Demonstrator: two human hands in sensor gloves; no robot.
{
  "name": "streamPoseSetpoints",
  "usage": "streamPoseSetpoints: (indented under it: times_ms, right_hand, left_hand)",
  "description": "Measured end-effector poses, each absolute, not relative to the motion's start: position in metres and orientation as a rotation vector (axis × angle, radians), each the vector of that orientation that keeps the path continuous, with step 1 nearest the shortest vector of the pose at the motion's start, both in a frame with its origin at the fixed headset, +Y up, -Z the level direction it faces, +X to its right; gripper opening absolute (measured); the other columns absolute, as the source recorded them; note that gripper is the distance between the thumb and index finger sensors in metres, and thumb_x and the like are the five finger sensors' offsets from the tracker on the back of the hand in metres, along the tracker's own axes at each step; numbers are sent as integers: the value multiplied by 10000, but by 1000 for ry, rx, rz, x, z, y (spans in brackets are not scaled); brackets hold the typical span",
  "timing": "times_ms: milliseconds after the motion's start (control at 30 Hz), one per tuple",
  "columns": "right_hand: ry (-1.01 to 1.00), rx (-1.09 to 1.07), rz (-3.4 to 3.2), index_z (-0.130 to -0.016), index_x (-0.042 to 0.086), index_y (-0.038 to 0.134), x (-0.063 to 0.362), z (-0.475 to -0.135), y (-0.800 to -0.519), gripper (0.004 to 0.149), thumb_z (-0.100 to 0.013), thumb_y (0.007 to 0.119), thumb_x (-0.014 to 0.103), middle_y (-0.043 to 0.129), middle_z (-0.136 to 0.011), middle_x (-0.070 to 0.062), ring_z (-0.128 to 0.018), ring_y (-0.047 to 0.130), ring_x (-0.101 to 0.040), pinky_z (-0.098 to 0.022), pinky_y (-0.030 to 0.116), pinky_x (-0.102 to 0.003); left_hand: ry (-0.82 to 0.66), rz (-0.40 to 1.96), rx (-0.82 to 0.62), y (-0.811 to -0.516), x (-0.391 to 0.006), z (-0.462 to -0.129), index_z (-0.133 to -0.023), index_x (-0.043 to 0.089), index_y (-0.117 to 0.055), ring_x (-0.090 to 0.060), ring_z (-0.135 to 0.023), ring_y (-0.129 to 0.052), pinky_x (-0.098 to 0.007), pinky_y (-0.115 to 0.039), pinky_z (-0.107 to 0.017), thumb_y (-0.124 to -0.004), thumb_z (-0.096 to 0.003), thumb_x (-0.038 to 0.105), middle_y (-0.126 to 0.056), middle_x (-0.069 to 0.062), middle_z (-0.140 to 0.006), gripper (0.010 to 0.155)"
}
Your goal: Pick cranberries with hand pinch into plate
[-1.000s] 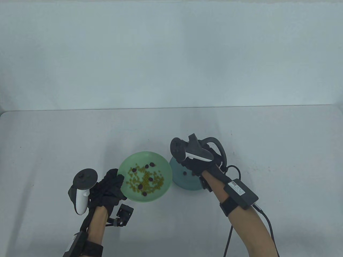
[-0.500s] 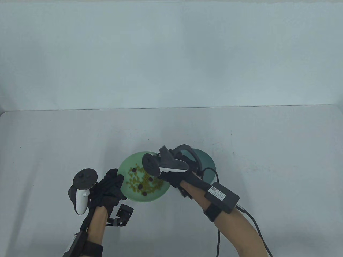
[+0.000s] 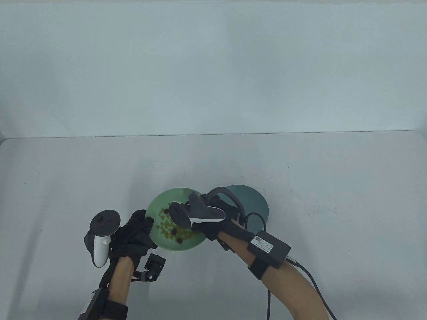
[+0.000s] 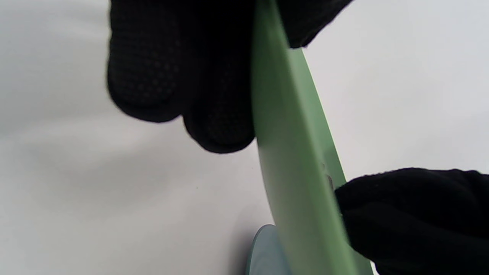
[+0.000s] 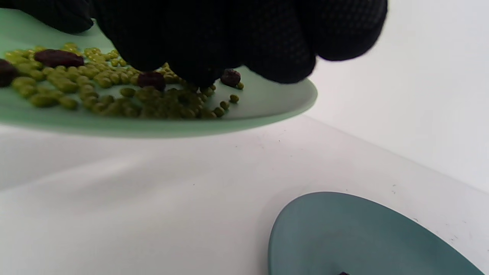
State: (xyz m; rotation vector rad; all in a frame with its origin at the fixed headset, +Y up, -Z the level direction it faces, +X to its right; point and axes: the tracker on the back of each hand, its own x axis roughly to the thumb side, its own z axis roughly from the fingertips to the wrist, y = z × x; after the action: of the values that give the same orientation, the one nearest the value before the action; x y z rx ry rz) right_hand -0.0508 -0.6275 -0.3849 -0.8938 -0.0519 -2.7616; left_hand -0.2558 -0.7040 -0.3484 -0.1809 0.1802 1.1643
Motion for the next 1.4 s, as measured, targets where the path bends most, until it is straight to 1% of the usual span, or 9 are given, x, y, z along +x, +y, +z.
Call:
streamPoseSetpoints:
  times_ms: [500,600,733,900,1200,1400]
  right_hand:
    - [6,-913,-2696,-867,188,845,-57,-377,-635,479,-502,778,492,918,-484,116,-406,960,-84,-400,865,-353]
    - [-11,-924,-2696,-864,178,842,-57,-377,-635,483,-501,780,491,918,-485,116,-408,960,-84,-401,865,-353]
    - [-94,-935,-2719,-863,153,833,-58,-379,-636,501,-500,786,495,916,-496,118,-413,960,-79,-398,868,-351]
    - [-122,-933,-2731,-870,132,824,-59,-382,-636,525,-501,787,503,914,-503,118,-414,961,-77,-393,871,-348]
    - [-106,-942,-2720,-869,106,822,-61,-380,-637,566,-503,773,536,910,-521,120,-425,962,-76,-390,876,-351]
    - [-59,-949,-2731,-850,101,832,-63,-380,-638,556,-500,778,529,910,-499,123,-407,961,-72,-383,876,-348]
  left_hand:
    - [185,1170,-175,-705,-257,-349,-1043,-3,-524,-212,-467,-1076,-335,-939,-372,-664,-590,233,-833,-165,-822,529]
    - [186,1173,-177,-705,-257,-348,-1042,-6,-528,-214,-466,-1077,-335,-940,-371,-664,-590,232,-833,-166,-820,528]
    - [183,1170,-173,-705,-258,-349,-1039,-7,-533,-211,-455,-1081,-324,-945,-362,-666,-590,235,-836,-167,-814,527]
    - [182,1186,-173,-705,-258,-349,-1038,-13,-532,-220,-457,-1084,-316,-953,-356,-667,-590,231,-835,-174,-814,528]
    - [185,1213,-177,-707,-259,-349,-1037,-18,-531,-225,-447,-1088,-302,-961,-343,-666,-590,229,-835,-180,-812,528]
    - [186,1222,-174,-707,-260,-349,-1039,-14,-527,-229,-454,-1087,-303,-962,-347,-664,-590,227,-832,-178,-817,527]
